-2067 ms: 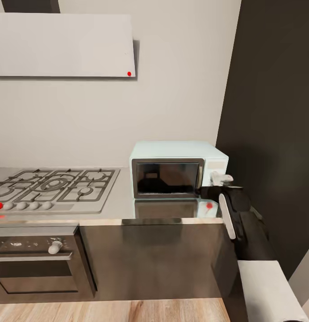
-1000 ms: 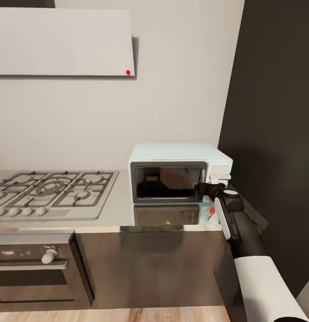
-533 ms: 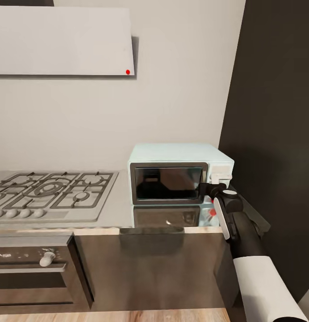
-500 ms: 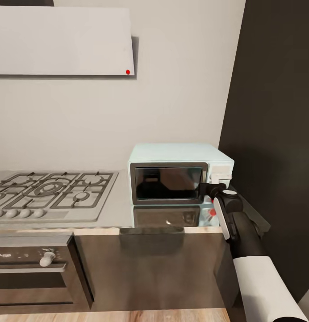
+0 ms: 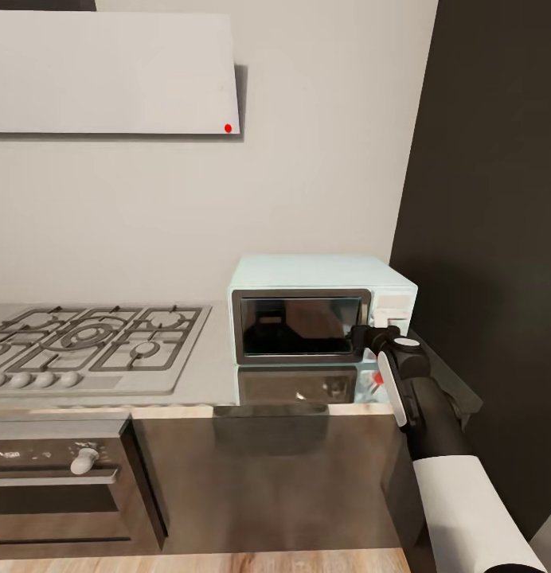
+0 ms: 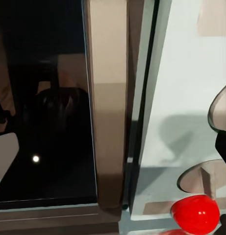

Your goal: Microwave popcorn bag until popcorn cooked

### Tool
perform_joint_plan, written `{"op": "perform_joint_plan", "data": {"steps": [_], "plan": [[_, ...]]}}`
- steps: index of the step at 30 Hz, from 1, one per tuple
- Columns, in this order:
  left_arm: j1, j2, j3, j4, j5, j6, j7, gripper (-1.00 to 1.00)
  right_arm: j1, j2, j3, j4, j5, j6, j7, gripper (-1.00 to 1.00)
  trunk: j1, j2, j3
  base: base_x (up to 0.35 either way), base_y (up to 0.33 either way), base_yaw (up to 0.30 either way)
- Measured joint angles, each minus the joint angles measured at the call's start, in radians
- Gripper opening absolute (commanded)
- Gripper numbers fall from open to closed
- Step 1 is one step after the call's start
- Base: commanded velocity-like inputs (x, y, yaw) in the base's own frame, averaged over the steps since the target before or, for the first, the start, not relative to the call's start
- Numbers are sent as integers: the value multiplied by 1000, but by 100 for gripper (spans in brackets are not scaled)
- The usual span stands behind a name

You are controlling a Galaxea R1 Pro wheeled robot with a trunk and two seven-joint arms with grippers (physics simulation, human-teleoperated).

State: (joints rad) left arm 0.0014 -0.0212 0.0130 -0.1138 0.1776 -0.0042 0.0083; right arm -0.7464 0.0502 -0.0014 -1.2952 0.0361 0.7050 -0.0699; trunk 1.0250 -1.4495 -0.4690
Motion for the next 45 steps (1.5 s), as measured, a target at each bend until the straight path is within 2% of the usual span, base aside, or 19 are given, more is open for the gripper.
{"op": "perform_joint_plan", "data": {"steps": [1,2,6,7,9,23,38,45], "plan": [[0,0,0,0,0,0,0,100,0,0,0,0,0,0,-1,100,0,0,0,0,0,0],[0,0,0,0,0,0,0,100,0,0,0,0,1,0,-2,-100,0,0,0,0,0,0],[0,0,0,0,0,0,0,100,0,1,0,0,2,-1,-2,-100,0,0,0,0,0,0],[0,0,0,0,0,0,0,100,0,2,1,0,-10,-2,1,-100,0,0,0,0,0,0],[0,0,0,0,0,0,0,100,0,1,0,0,16,0,-5,-100,0,0,0,0,0,0],[0,-1,0,0,0,0,0,100,0,1,0,0,16,0,-5,-100,0,0,0,-23,0,0],[0,-2,0,1,0,0,0,100,0,1,2,0,-35,-3,1,-100,0,0,0,-190,0,0],[0,-2,0,0,0,0,0,100,0,1,21,0,-33,-3,0,-100,0,0,0,-136,0,0]]}}
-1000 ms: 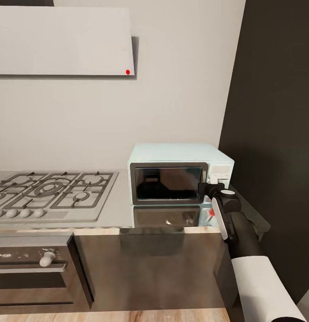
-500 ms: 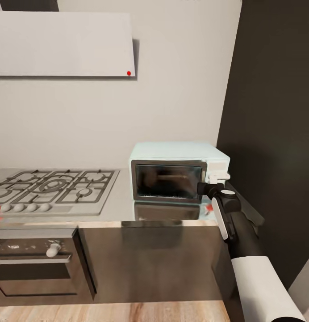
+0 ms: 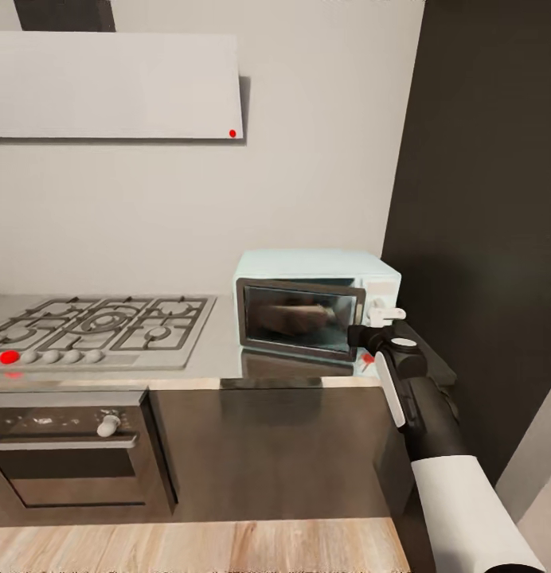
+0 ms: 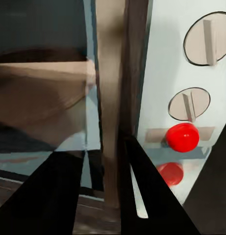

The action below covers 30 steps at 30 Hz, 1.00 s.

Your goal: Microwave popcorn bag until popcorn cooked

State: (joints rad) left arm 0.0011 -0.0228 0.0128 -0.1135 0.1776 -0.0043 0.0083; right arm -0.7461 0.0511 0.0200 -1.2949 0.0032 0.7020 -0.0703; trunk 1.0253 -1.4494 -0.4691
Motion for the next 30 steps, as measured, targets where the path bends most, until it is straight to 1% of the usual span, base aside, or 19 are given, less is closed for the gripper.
{"op": "perform_joint_plan", "data": {"steps": [15,27,28,29,30], "plan": [[0,1,0,0,0,0,0,100,0,0,45,0,-2,0,-2,-100,0,0,0,-123,0,0],[0,2,0,0,0,0,0,100,0,0,95,-1,6,9,-1,-100,0,0,0,-119,0,0],[0,2,0,0,0,0,0,100,0,0,100,-1,6,10,-1,100,0,0,0,-118,0,0],[0,2,0,0,0,0,0,100,0,0,13,0,16,12,6,100,0,0,0,-118,0,0],[0,2,0,0,0,0,0,100,0,-1,-18,0,35,13,4,100,0,0,0,-117,0,0]]}}
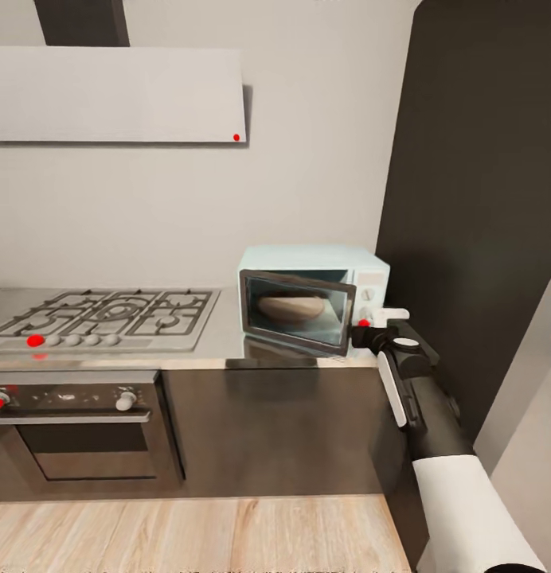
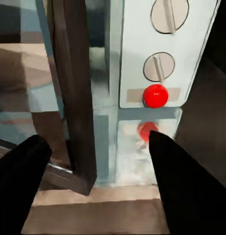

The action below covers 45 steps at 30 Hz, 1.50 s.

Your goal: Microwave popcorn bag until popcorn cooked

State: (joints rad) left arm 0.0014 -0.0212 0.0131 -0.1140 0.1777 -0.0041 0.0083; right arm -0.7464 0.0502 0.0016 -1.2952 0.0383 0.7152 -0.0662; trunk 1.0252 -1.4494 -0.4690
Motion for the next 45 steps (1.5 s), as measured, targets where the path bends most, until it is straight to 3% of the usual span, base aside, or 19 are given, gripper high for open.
{"op": "perform_joint_plan", "data": {"steps": [8,13,16,18,21,25,45], "plan": [[0,-1,0,0,0,0,0,100,0,0,0,0,-7,9,8,100,0,0,0,-103,0,0],[0,-1,0,0,0,0,0,100,39,-3,-1,0,-8,52,12,100,0,0,0,-13,0,0],[0,-2,0,0,0,0,0,100,76,-15,-4,12,-9,65,11,100,0,0,0,0,0,0],[0,-2,0,-1,-1,0,0,100,80,-54,-13,94,-9,32,3,100,0,0,0,0,0,0],[0,-2,1,-1,-2,0,0,100,80,-61,-23,107,-10,5,3,100,0,0,0,0,0,0],[0,-2,1,0,-2,0,0,100,80,-64,-69,110,-9,-1,9,100,0,0,0,1,0,0],[0,-2,-1,2,-4,0,-1,100,80,-62,-90,63,-7,-2,8,100,-1,0,0,292,0,0]]}}
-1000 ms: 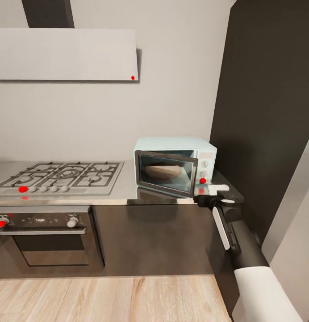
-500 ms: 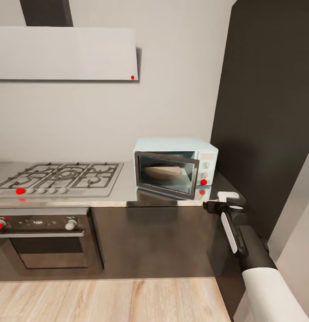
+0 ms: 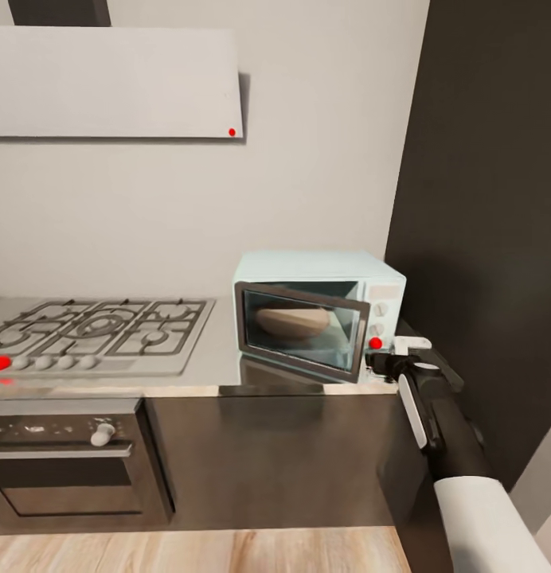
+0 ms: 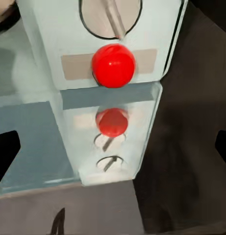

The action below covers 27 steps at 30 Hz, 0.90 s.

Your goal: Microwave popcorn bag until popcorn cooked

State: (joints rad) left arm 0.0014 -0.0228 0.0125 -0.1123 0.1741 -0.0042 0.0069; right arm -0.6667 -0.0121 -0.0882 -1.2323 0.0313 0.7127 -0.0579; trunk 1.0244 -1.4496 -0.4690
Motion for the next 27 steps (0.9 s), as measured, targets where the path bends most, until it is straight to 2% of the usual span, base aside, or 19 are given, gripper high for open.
{"op": "perform_joint_plan", "data": {"steps": [4,10,12,17,19,22,27], "plan": [[0,0,1,0,0,0,0,100,1,0,-45,-8,0,-1,2,100,0,0,0,314,0,0],[0,0,0,-1,0,0,0,100,1,0,-49,-9,1,0,4,100,1,0,0,96,0,0],[0,0,0,-1,0,0,0,100,1,0,-48,-9,-5,1,23,100,1,0,0,4,0,0],[0,0,0,-2,0,0,0,100,1,-2,-45,-7,4,11,160,100,1,0,0,0,0,0],[0,0,0,-2,0,0,0,100,1,-2,-44,-6,4,13,183,100,1,0,0,0,0,0],[0,0,0,-2,1,0,0,100,1,-3,-43,-3,28,13,208,100,1,0,0,0,0,0],[0,0,-1,-2,0,-1,0,100,1,-1,-68,1,26,14,262,100,1,0,0,0,0,0]]}}
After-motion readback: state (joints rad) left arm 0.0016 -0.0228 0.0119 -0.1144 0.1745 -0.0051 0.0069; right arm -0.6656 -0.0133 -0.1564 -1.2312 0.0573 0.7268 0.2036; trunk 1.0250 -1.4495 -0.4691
